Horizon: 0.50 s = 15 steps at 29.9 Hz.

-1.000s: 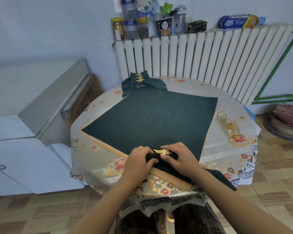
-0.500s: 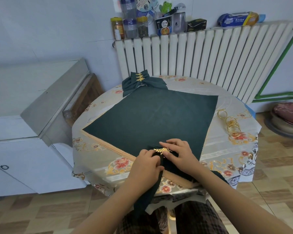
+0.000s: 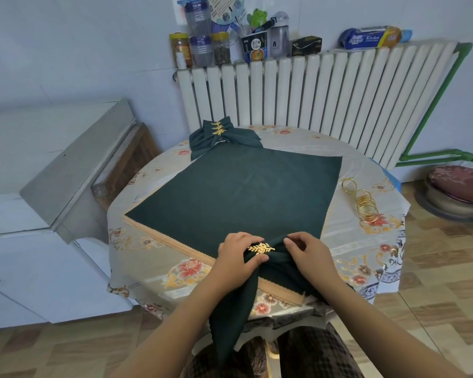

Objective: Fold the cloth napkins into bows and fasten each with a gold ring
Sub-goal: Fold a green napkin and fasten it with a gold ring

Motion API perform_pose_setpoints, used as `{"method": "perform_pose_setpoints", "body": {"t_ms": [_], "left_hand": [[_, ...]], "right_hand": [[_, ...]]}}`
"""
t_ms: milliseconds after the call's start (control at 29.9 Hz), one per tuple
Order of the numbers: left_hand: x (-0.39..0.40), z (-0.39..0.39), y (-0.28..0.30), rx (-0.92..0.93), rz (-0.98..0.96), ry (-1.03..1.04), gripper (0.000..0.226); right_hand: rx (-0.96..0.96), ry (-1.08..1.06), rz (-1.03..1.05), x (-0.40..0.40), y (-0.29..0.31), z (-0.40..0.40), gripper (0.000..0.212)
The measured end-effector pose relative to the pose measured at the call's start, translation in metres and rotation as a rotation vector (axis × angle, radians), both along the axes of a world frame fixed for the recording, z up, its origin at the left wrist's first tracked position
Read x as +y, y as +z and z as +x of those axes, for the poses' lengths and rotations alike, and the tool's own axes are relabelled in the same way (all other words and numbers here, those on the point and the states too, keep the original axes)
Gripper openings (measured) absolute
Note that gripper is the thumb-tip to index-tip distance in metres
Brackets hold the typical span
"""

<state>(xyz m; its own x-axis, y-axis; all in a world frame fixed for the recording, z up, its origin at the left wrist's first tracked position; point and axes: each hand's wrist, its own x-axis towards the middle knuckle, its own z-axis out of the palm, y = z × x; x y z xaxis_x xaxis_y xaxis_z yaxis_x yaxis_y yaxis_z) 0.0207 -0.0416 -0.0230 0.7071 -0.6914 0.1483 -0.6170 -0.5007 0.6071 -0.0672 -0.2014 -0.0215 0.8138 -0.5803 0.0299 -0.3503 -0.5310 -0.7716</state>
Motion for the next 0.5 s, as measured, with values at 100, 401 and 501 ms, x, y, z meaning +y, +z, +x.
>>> {"method": "perform_pose_setpoints", "body": {"t_ms": [100, 401, 501], "left_hand": [[0.0002, 0.0014, -0.0031, 0.069, -0.05, -0.006, 0.037], [-0.0039, -0.006, -0.0023, 0.059, -0.147, 0.072, 0.04], [-0.0016, -0.0066, -0.0012, 0.117, -0.124, 0.053, 0.042]], "right_hand": [[0.031, 0.018, 0.013, -0.0069, 0.0017, 0.0042, 0.025], [0.007, 0.02, 0.028, -0.0045, 0.0006, -0.0001, 0.023], [0.02, 0.035, 0.039, -0.004, 0.0026, -0.001, 0.027]]}}
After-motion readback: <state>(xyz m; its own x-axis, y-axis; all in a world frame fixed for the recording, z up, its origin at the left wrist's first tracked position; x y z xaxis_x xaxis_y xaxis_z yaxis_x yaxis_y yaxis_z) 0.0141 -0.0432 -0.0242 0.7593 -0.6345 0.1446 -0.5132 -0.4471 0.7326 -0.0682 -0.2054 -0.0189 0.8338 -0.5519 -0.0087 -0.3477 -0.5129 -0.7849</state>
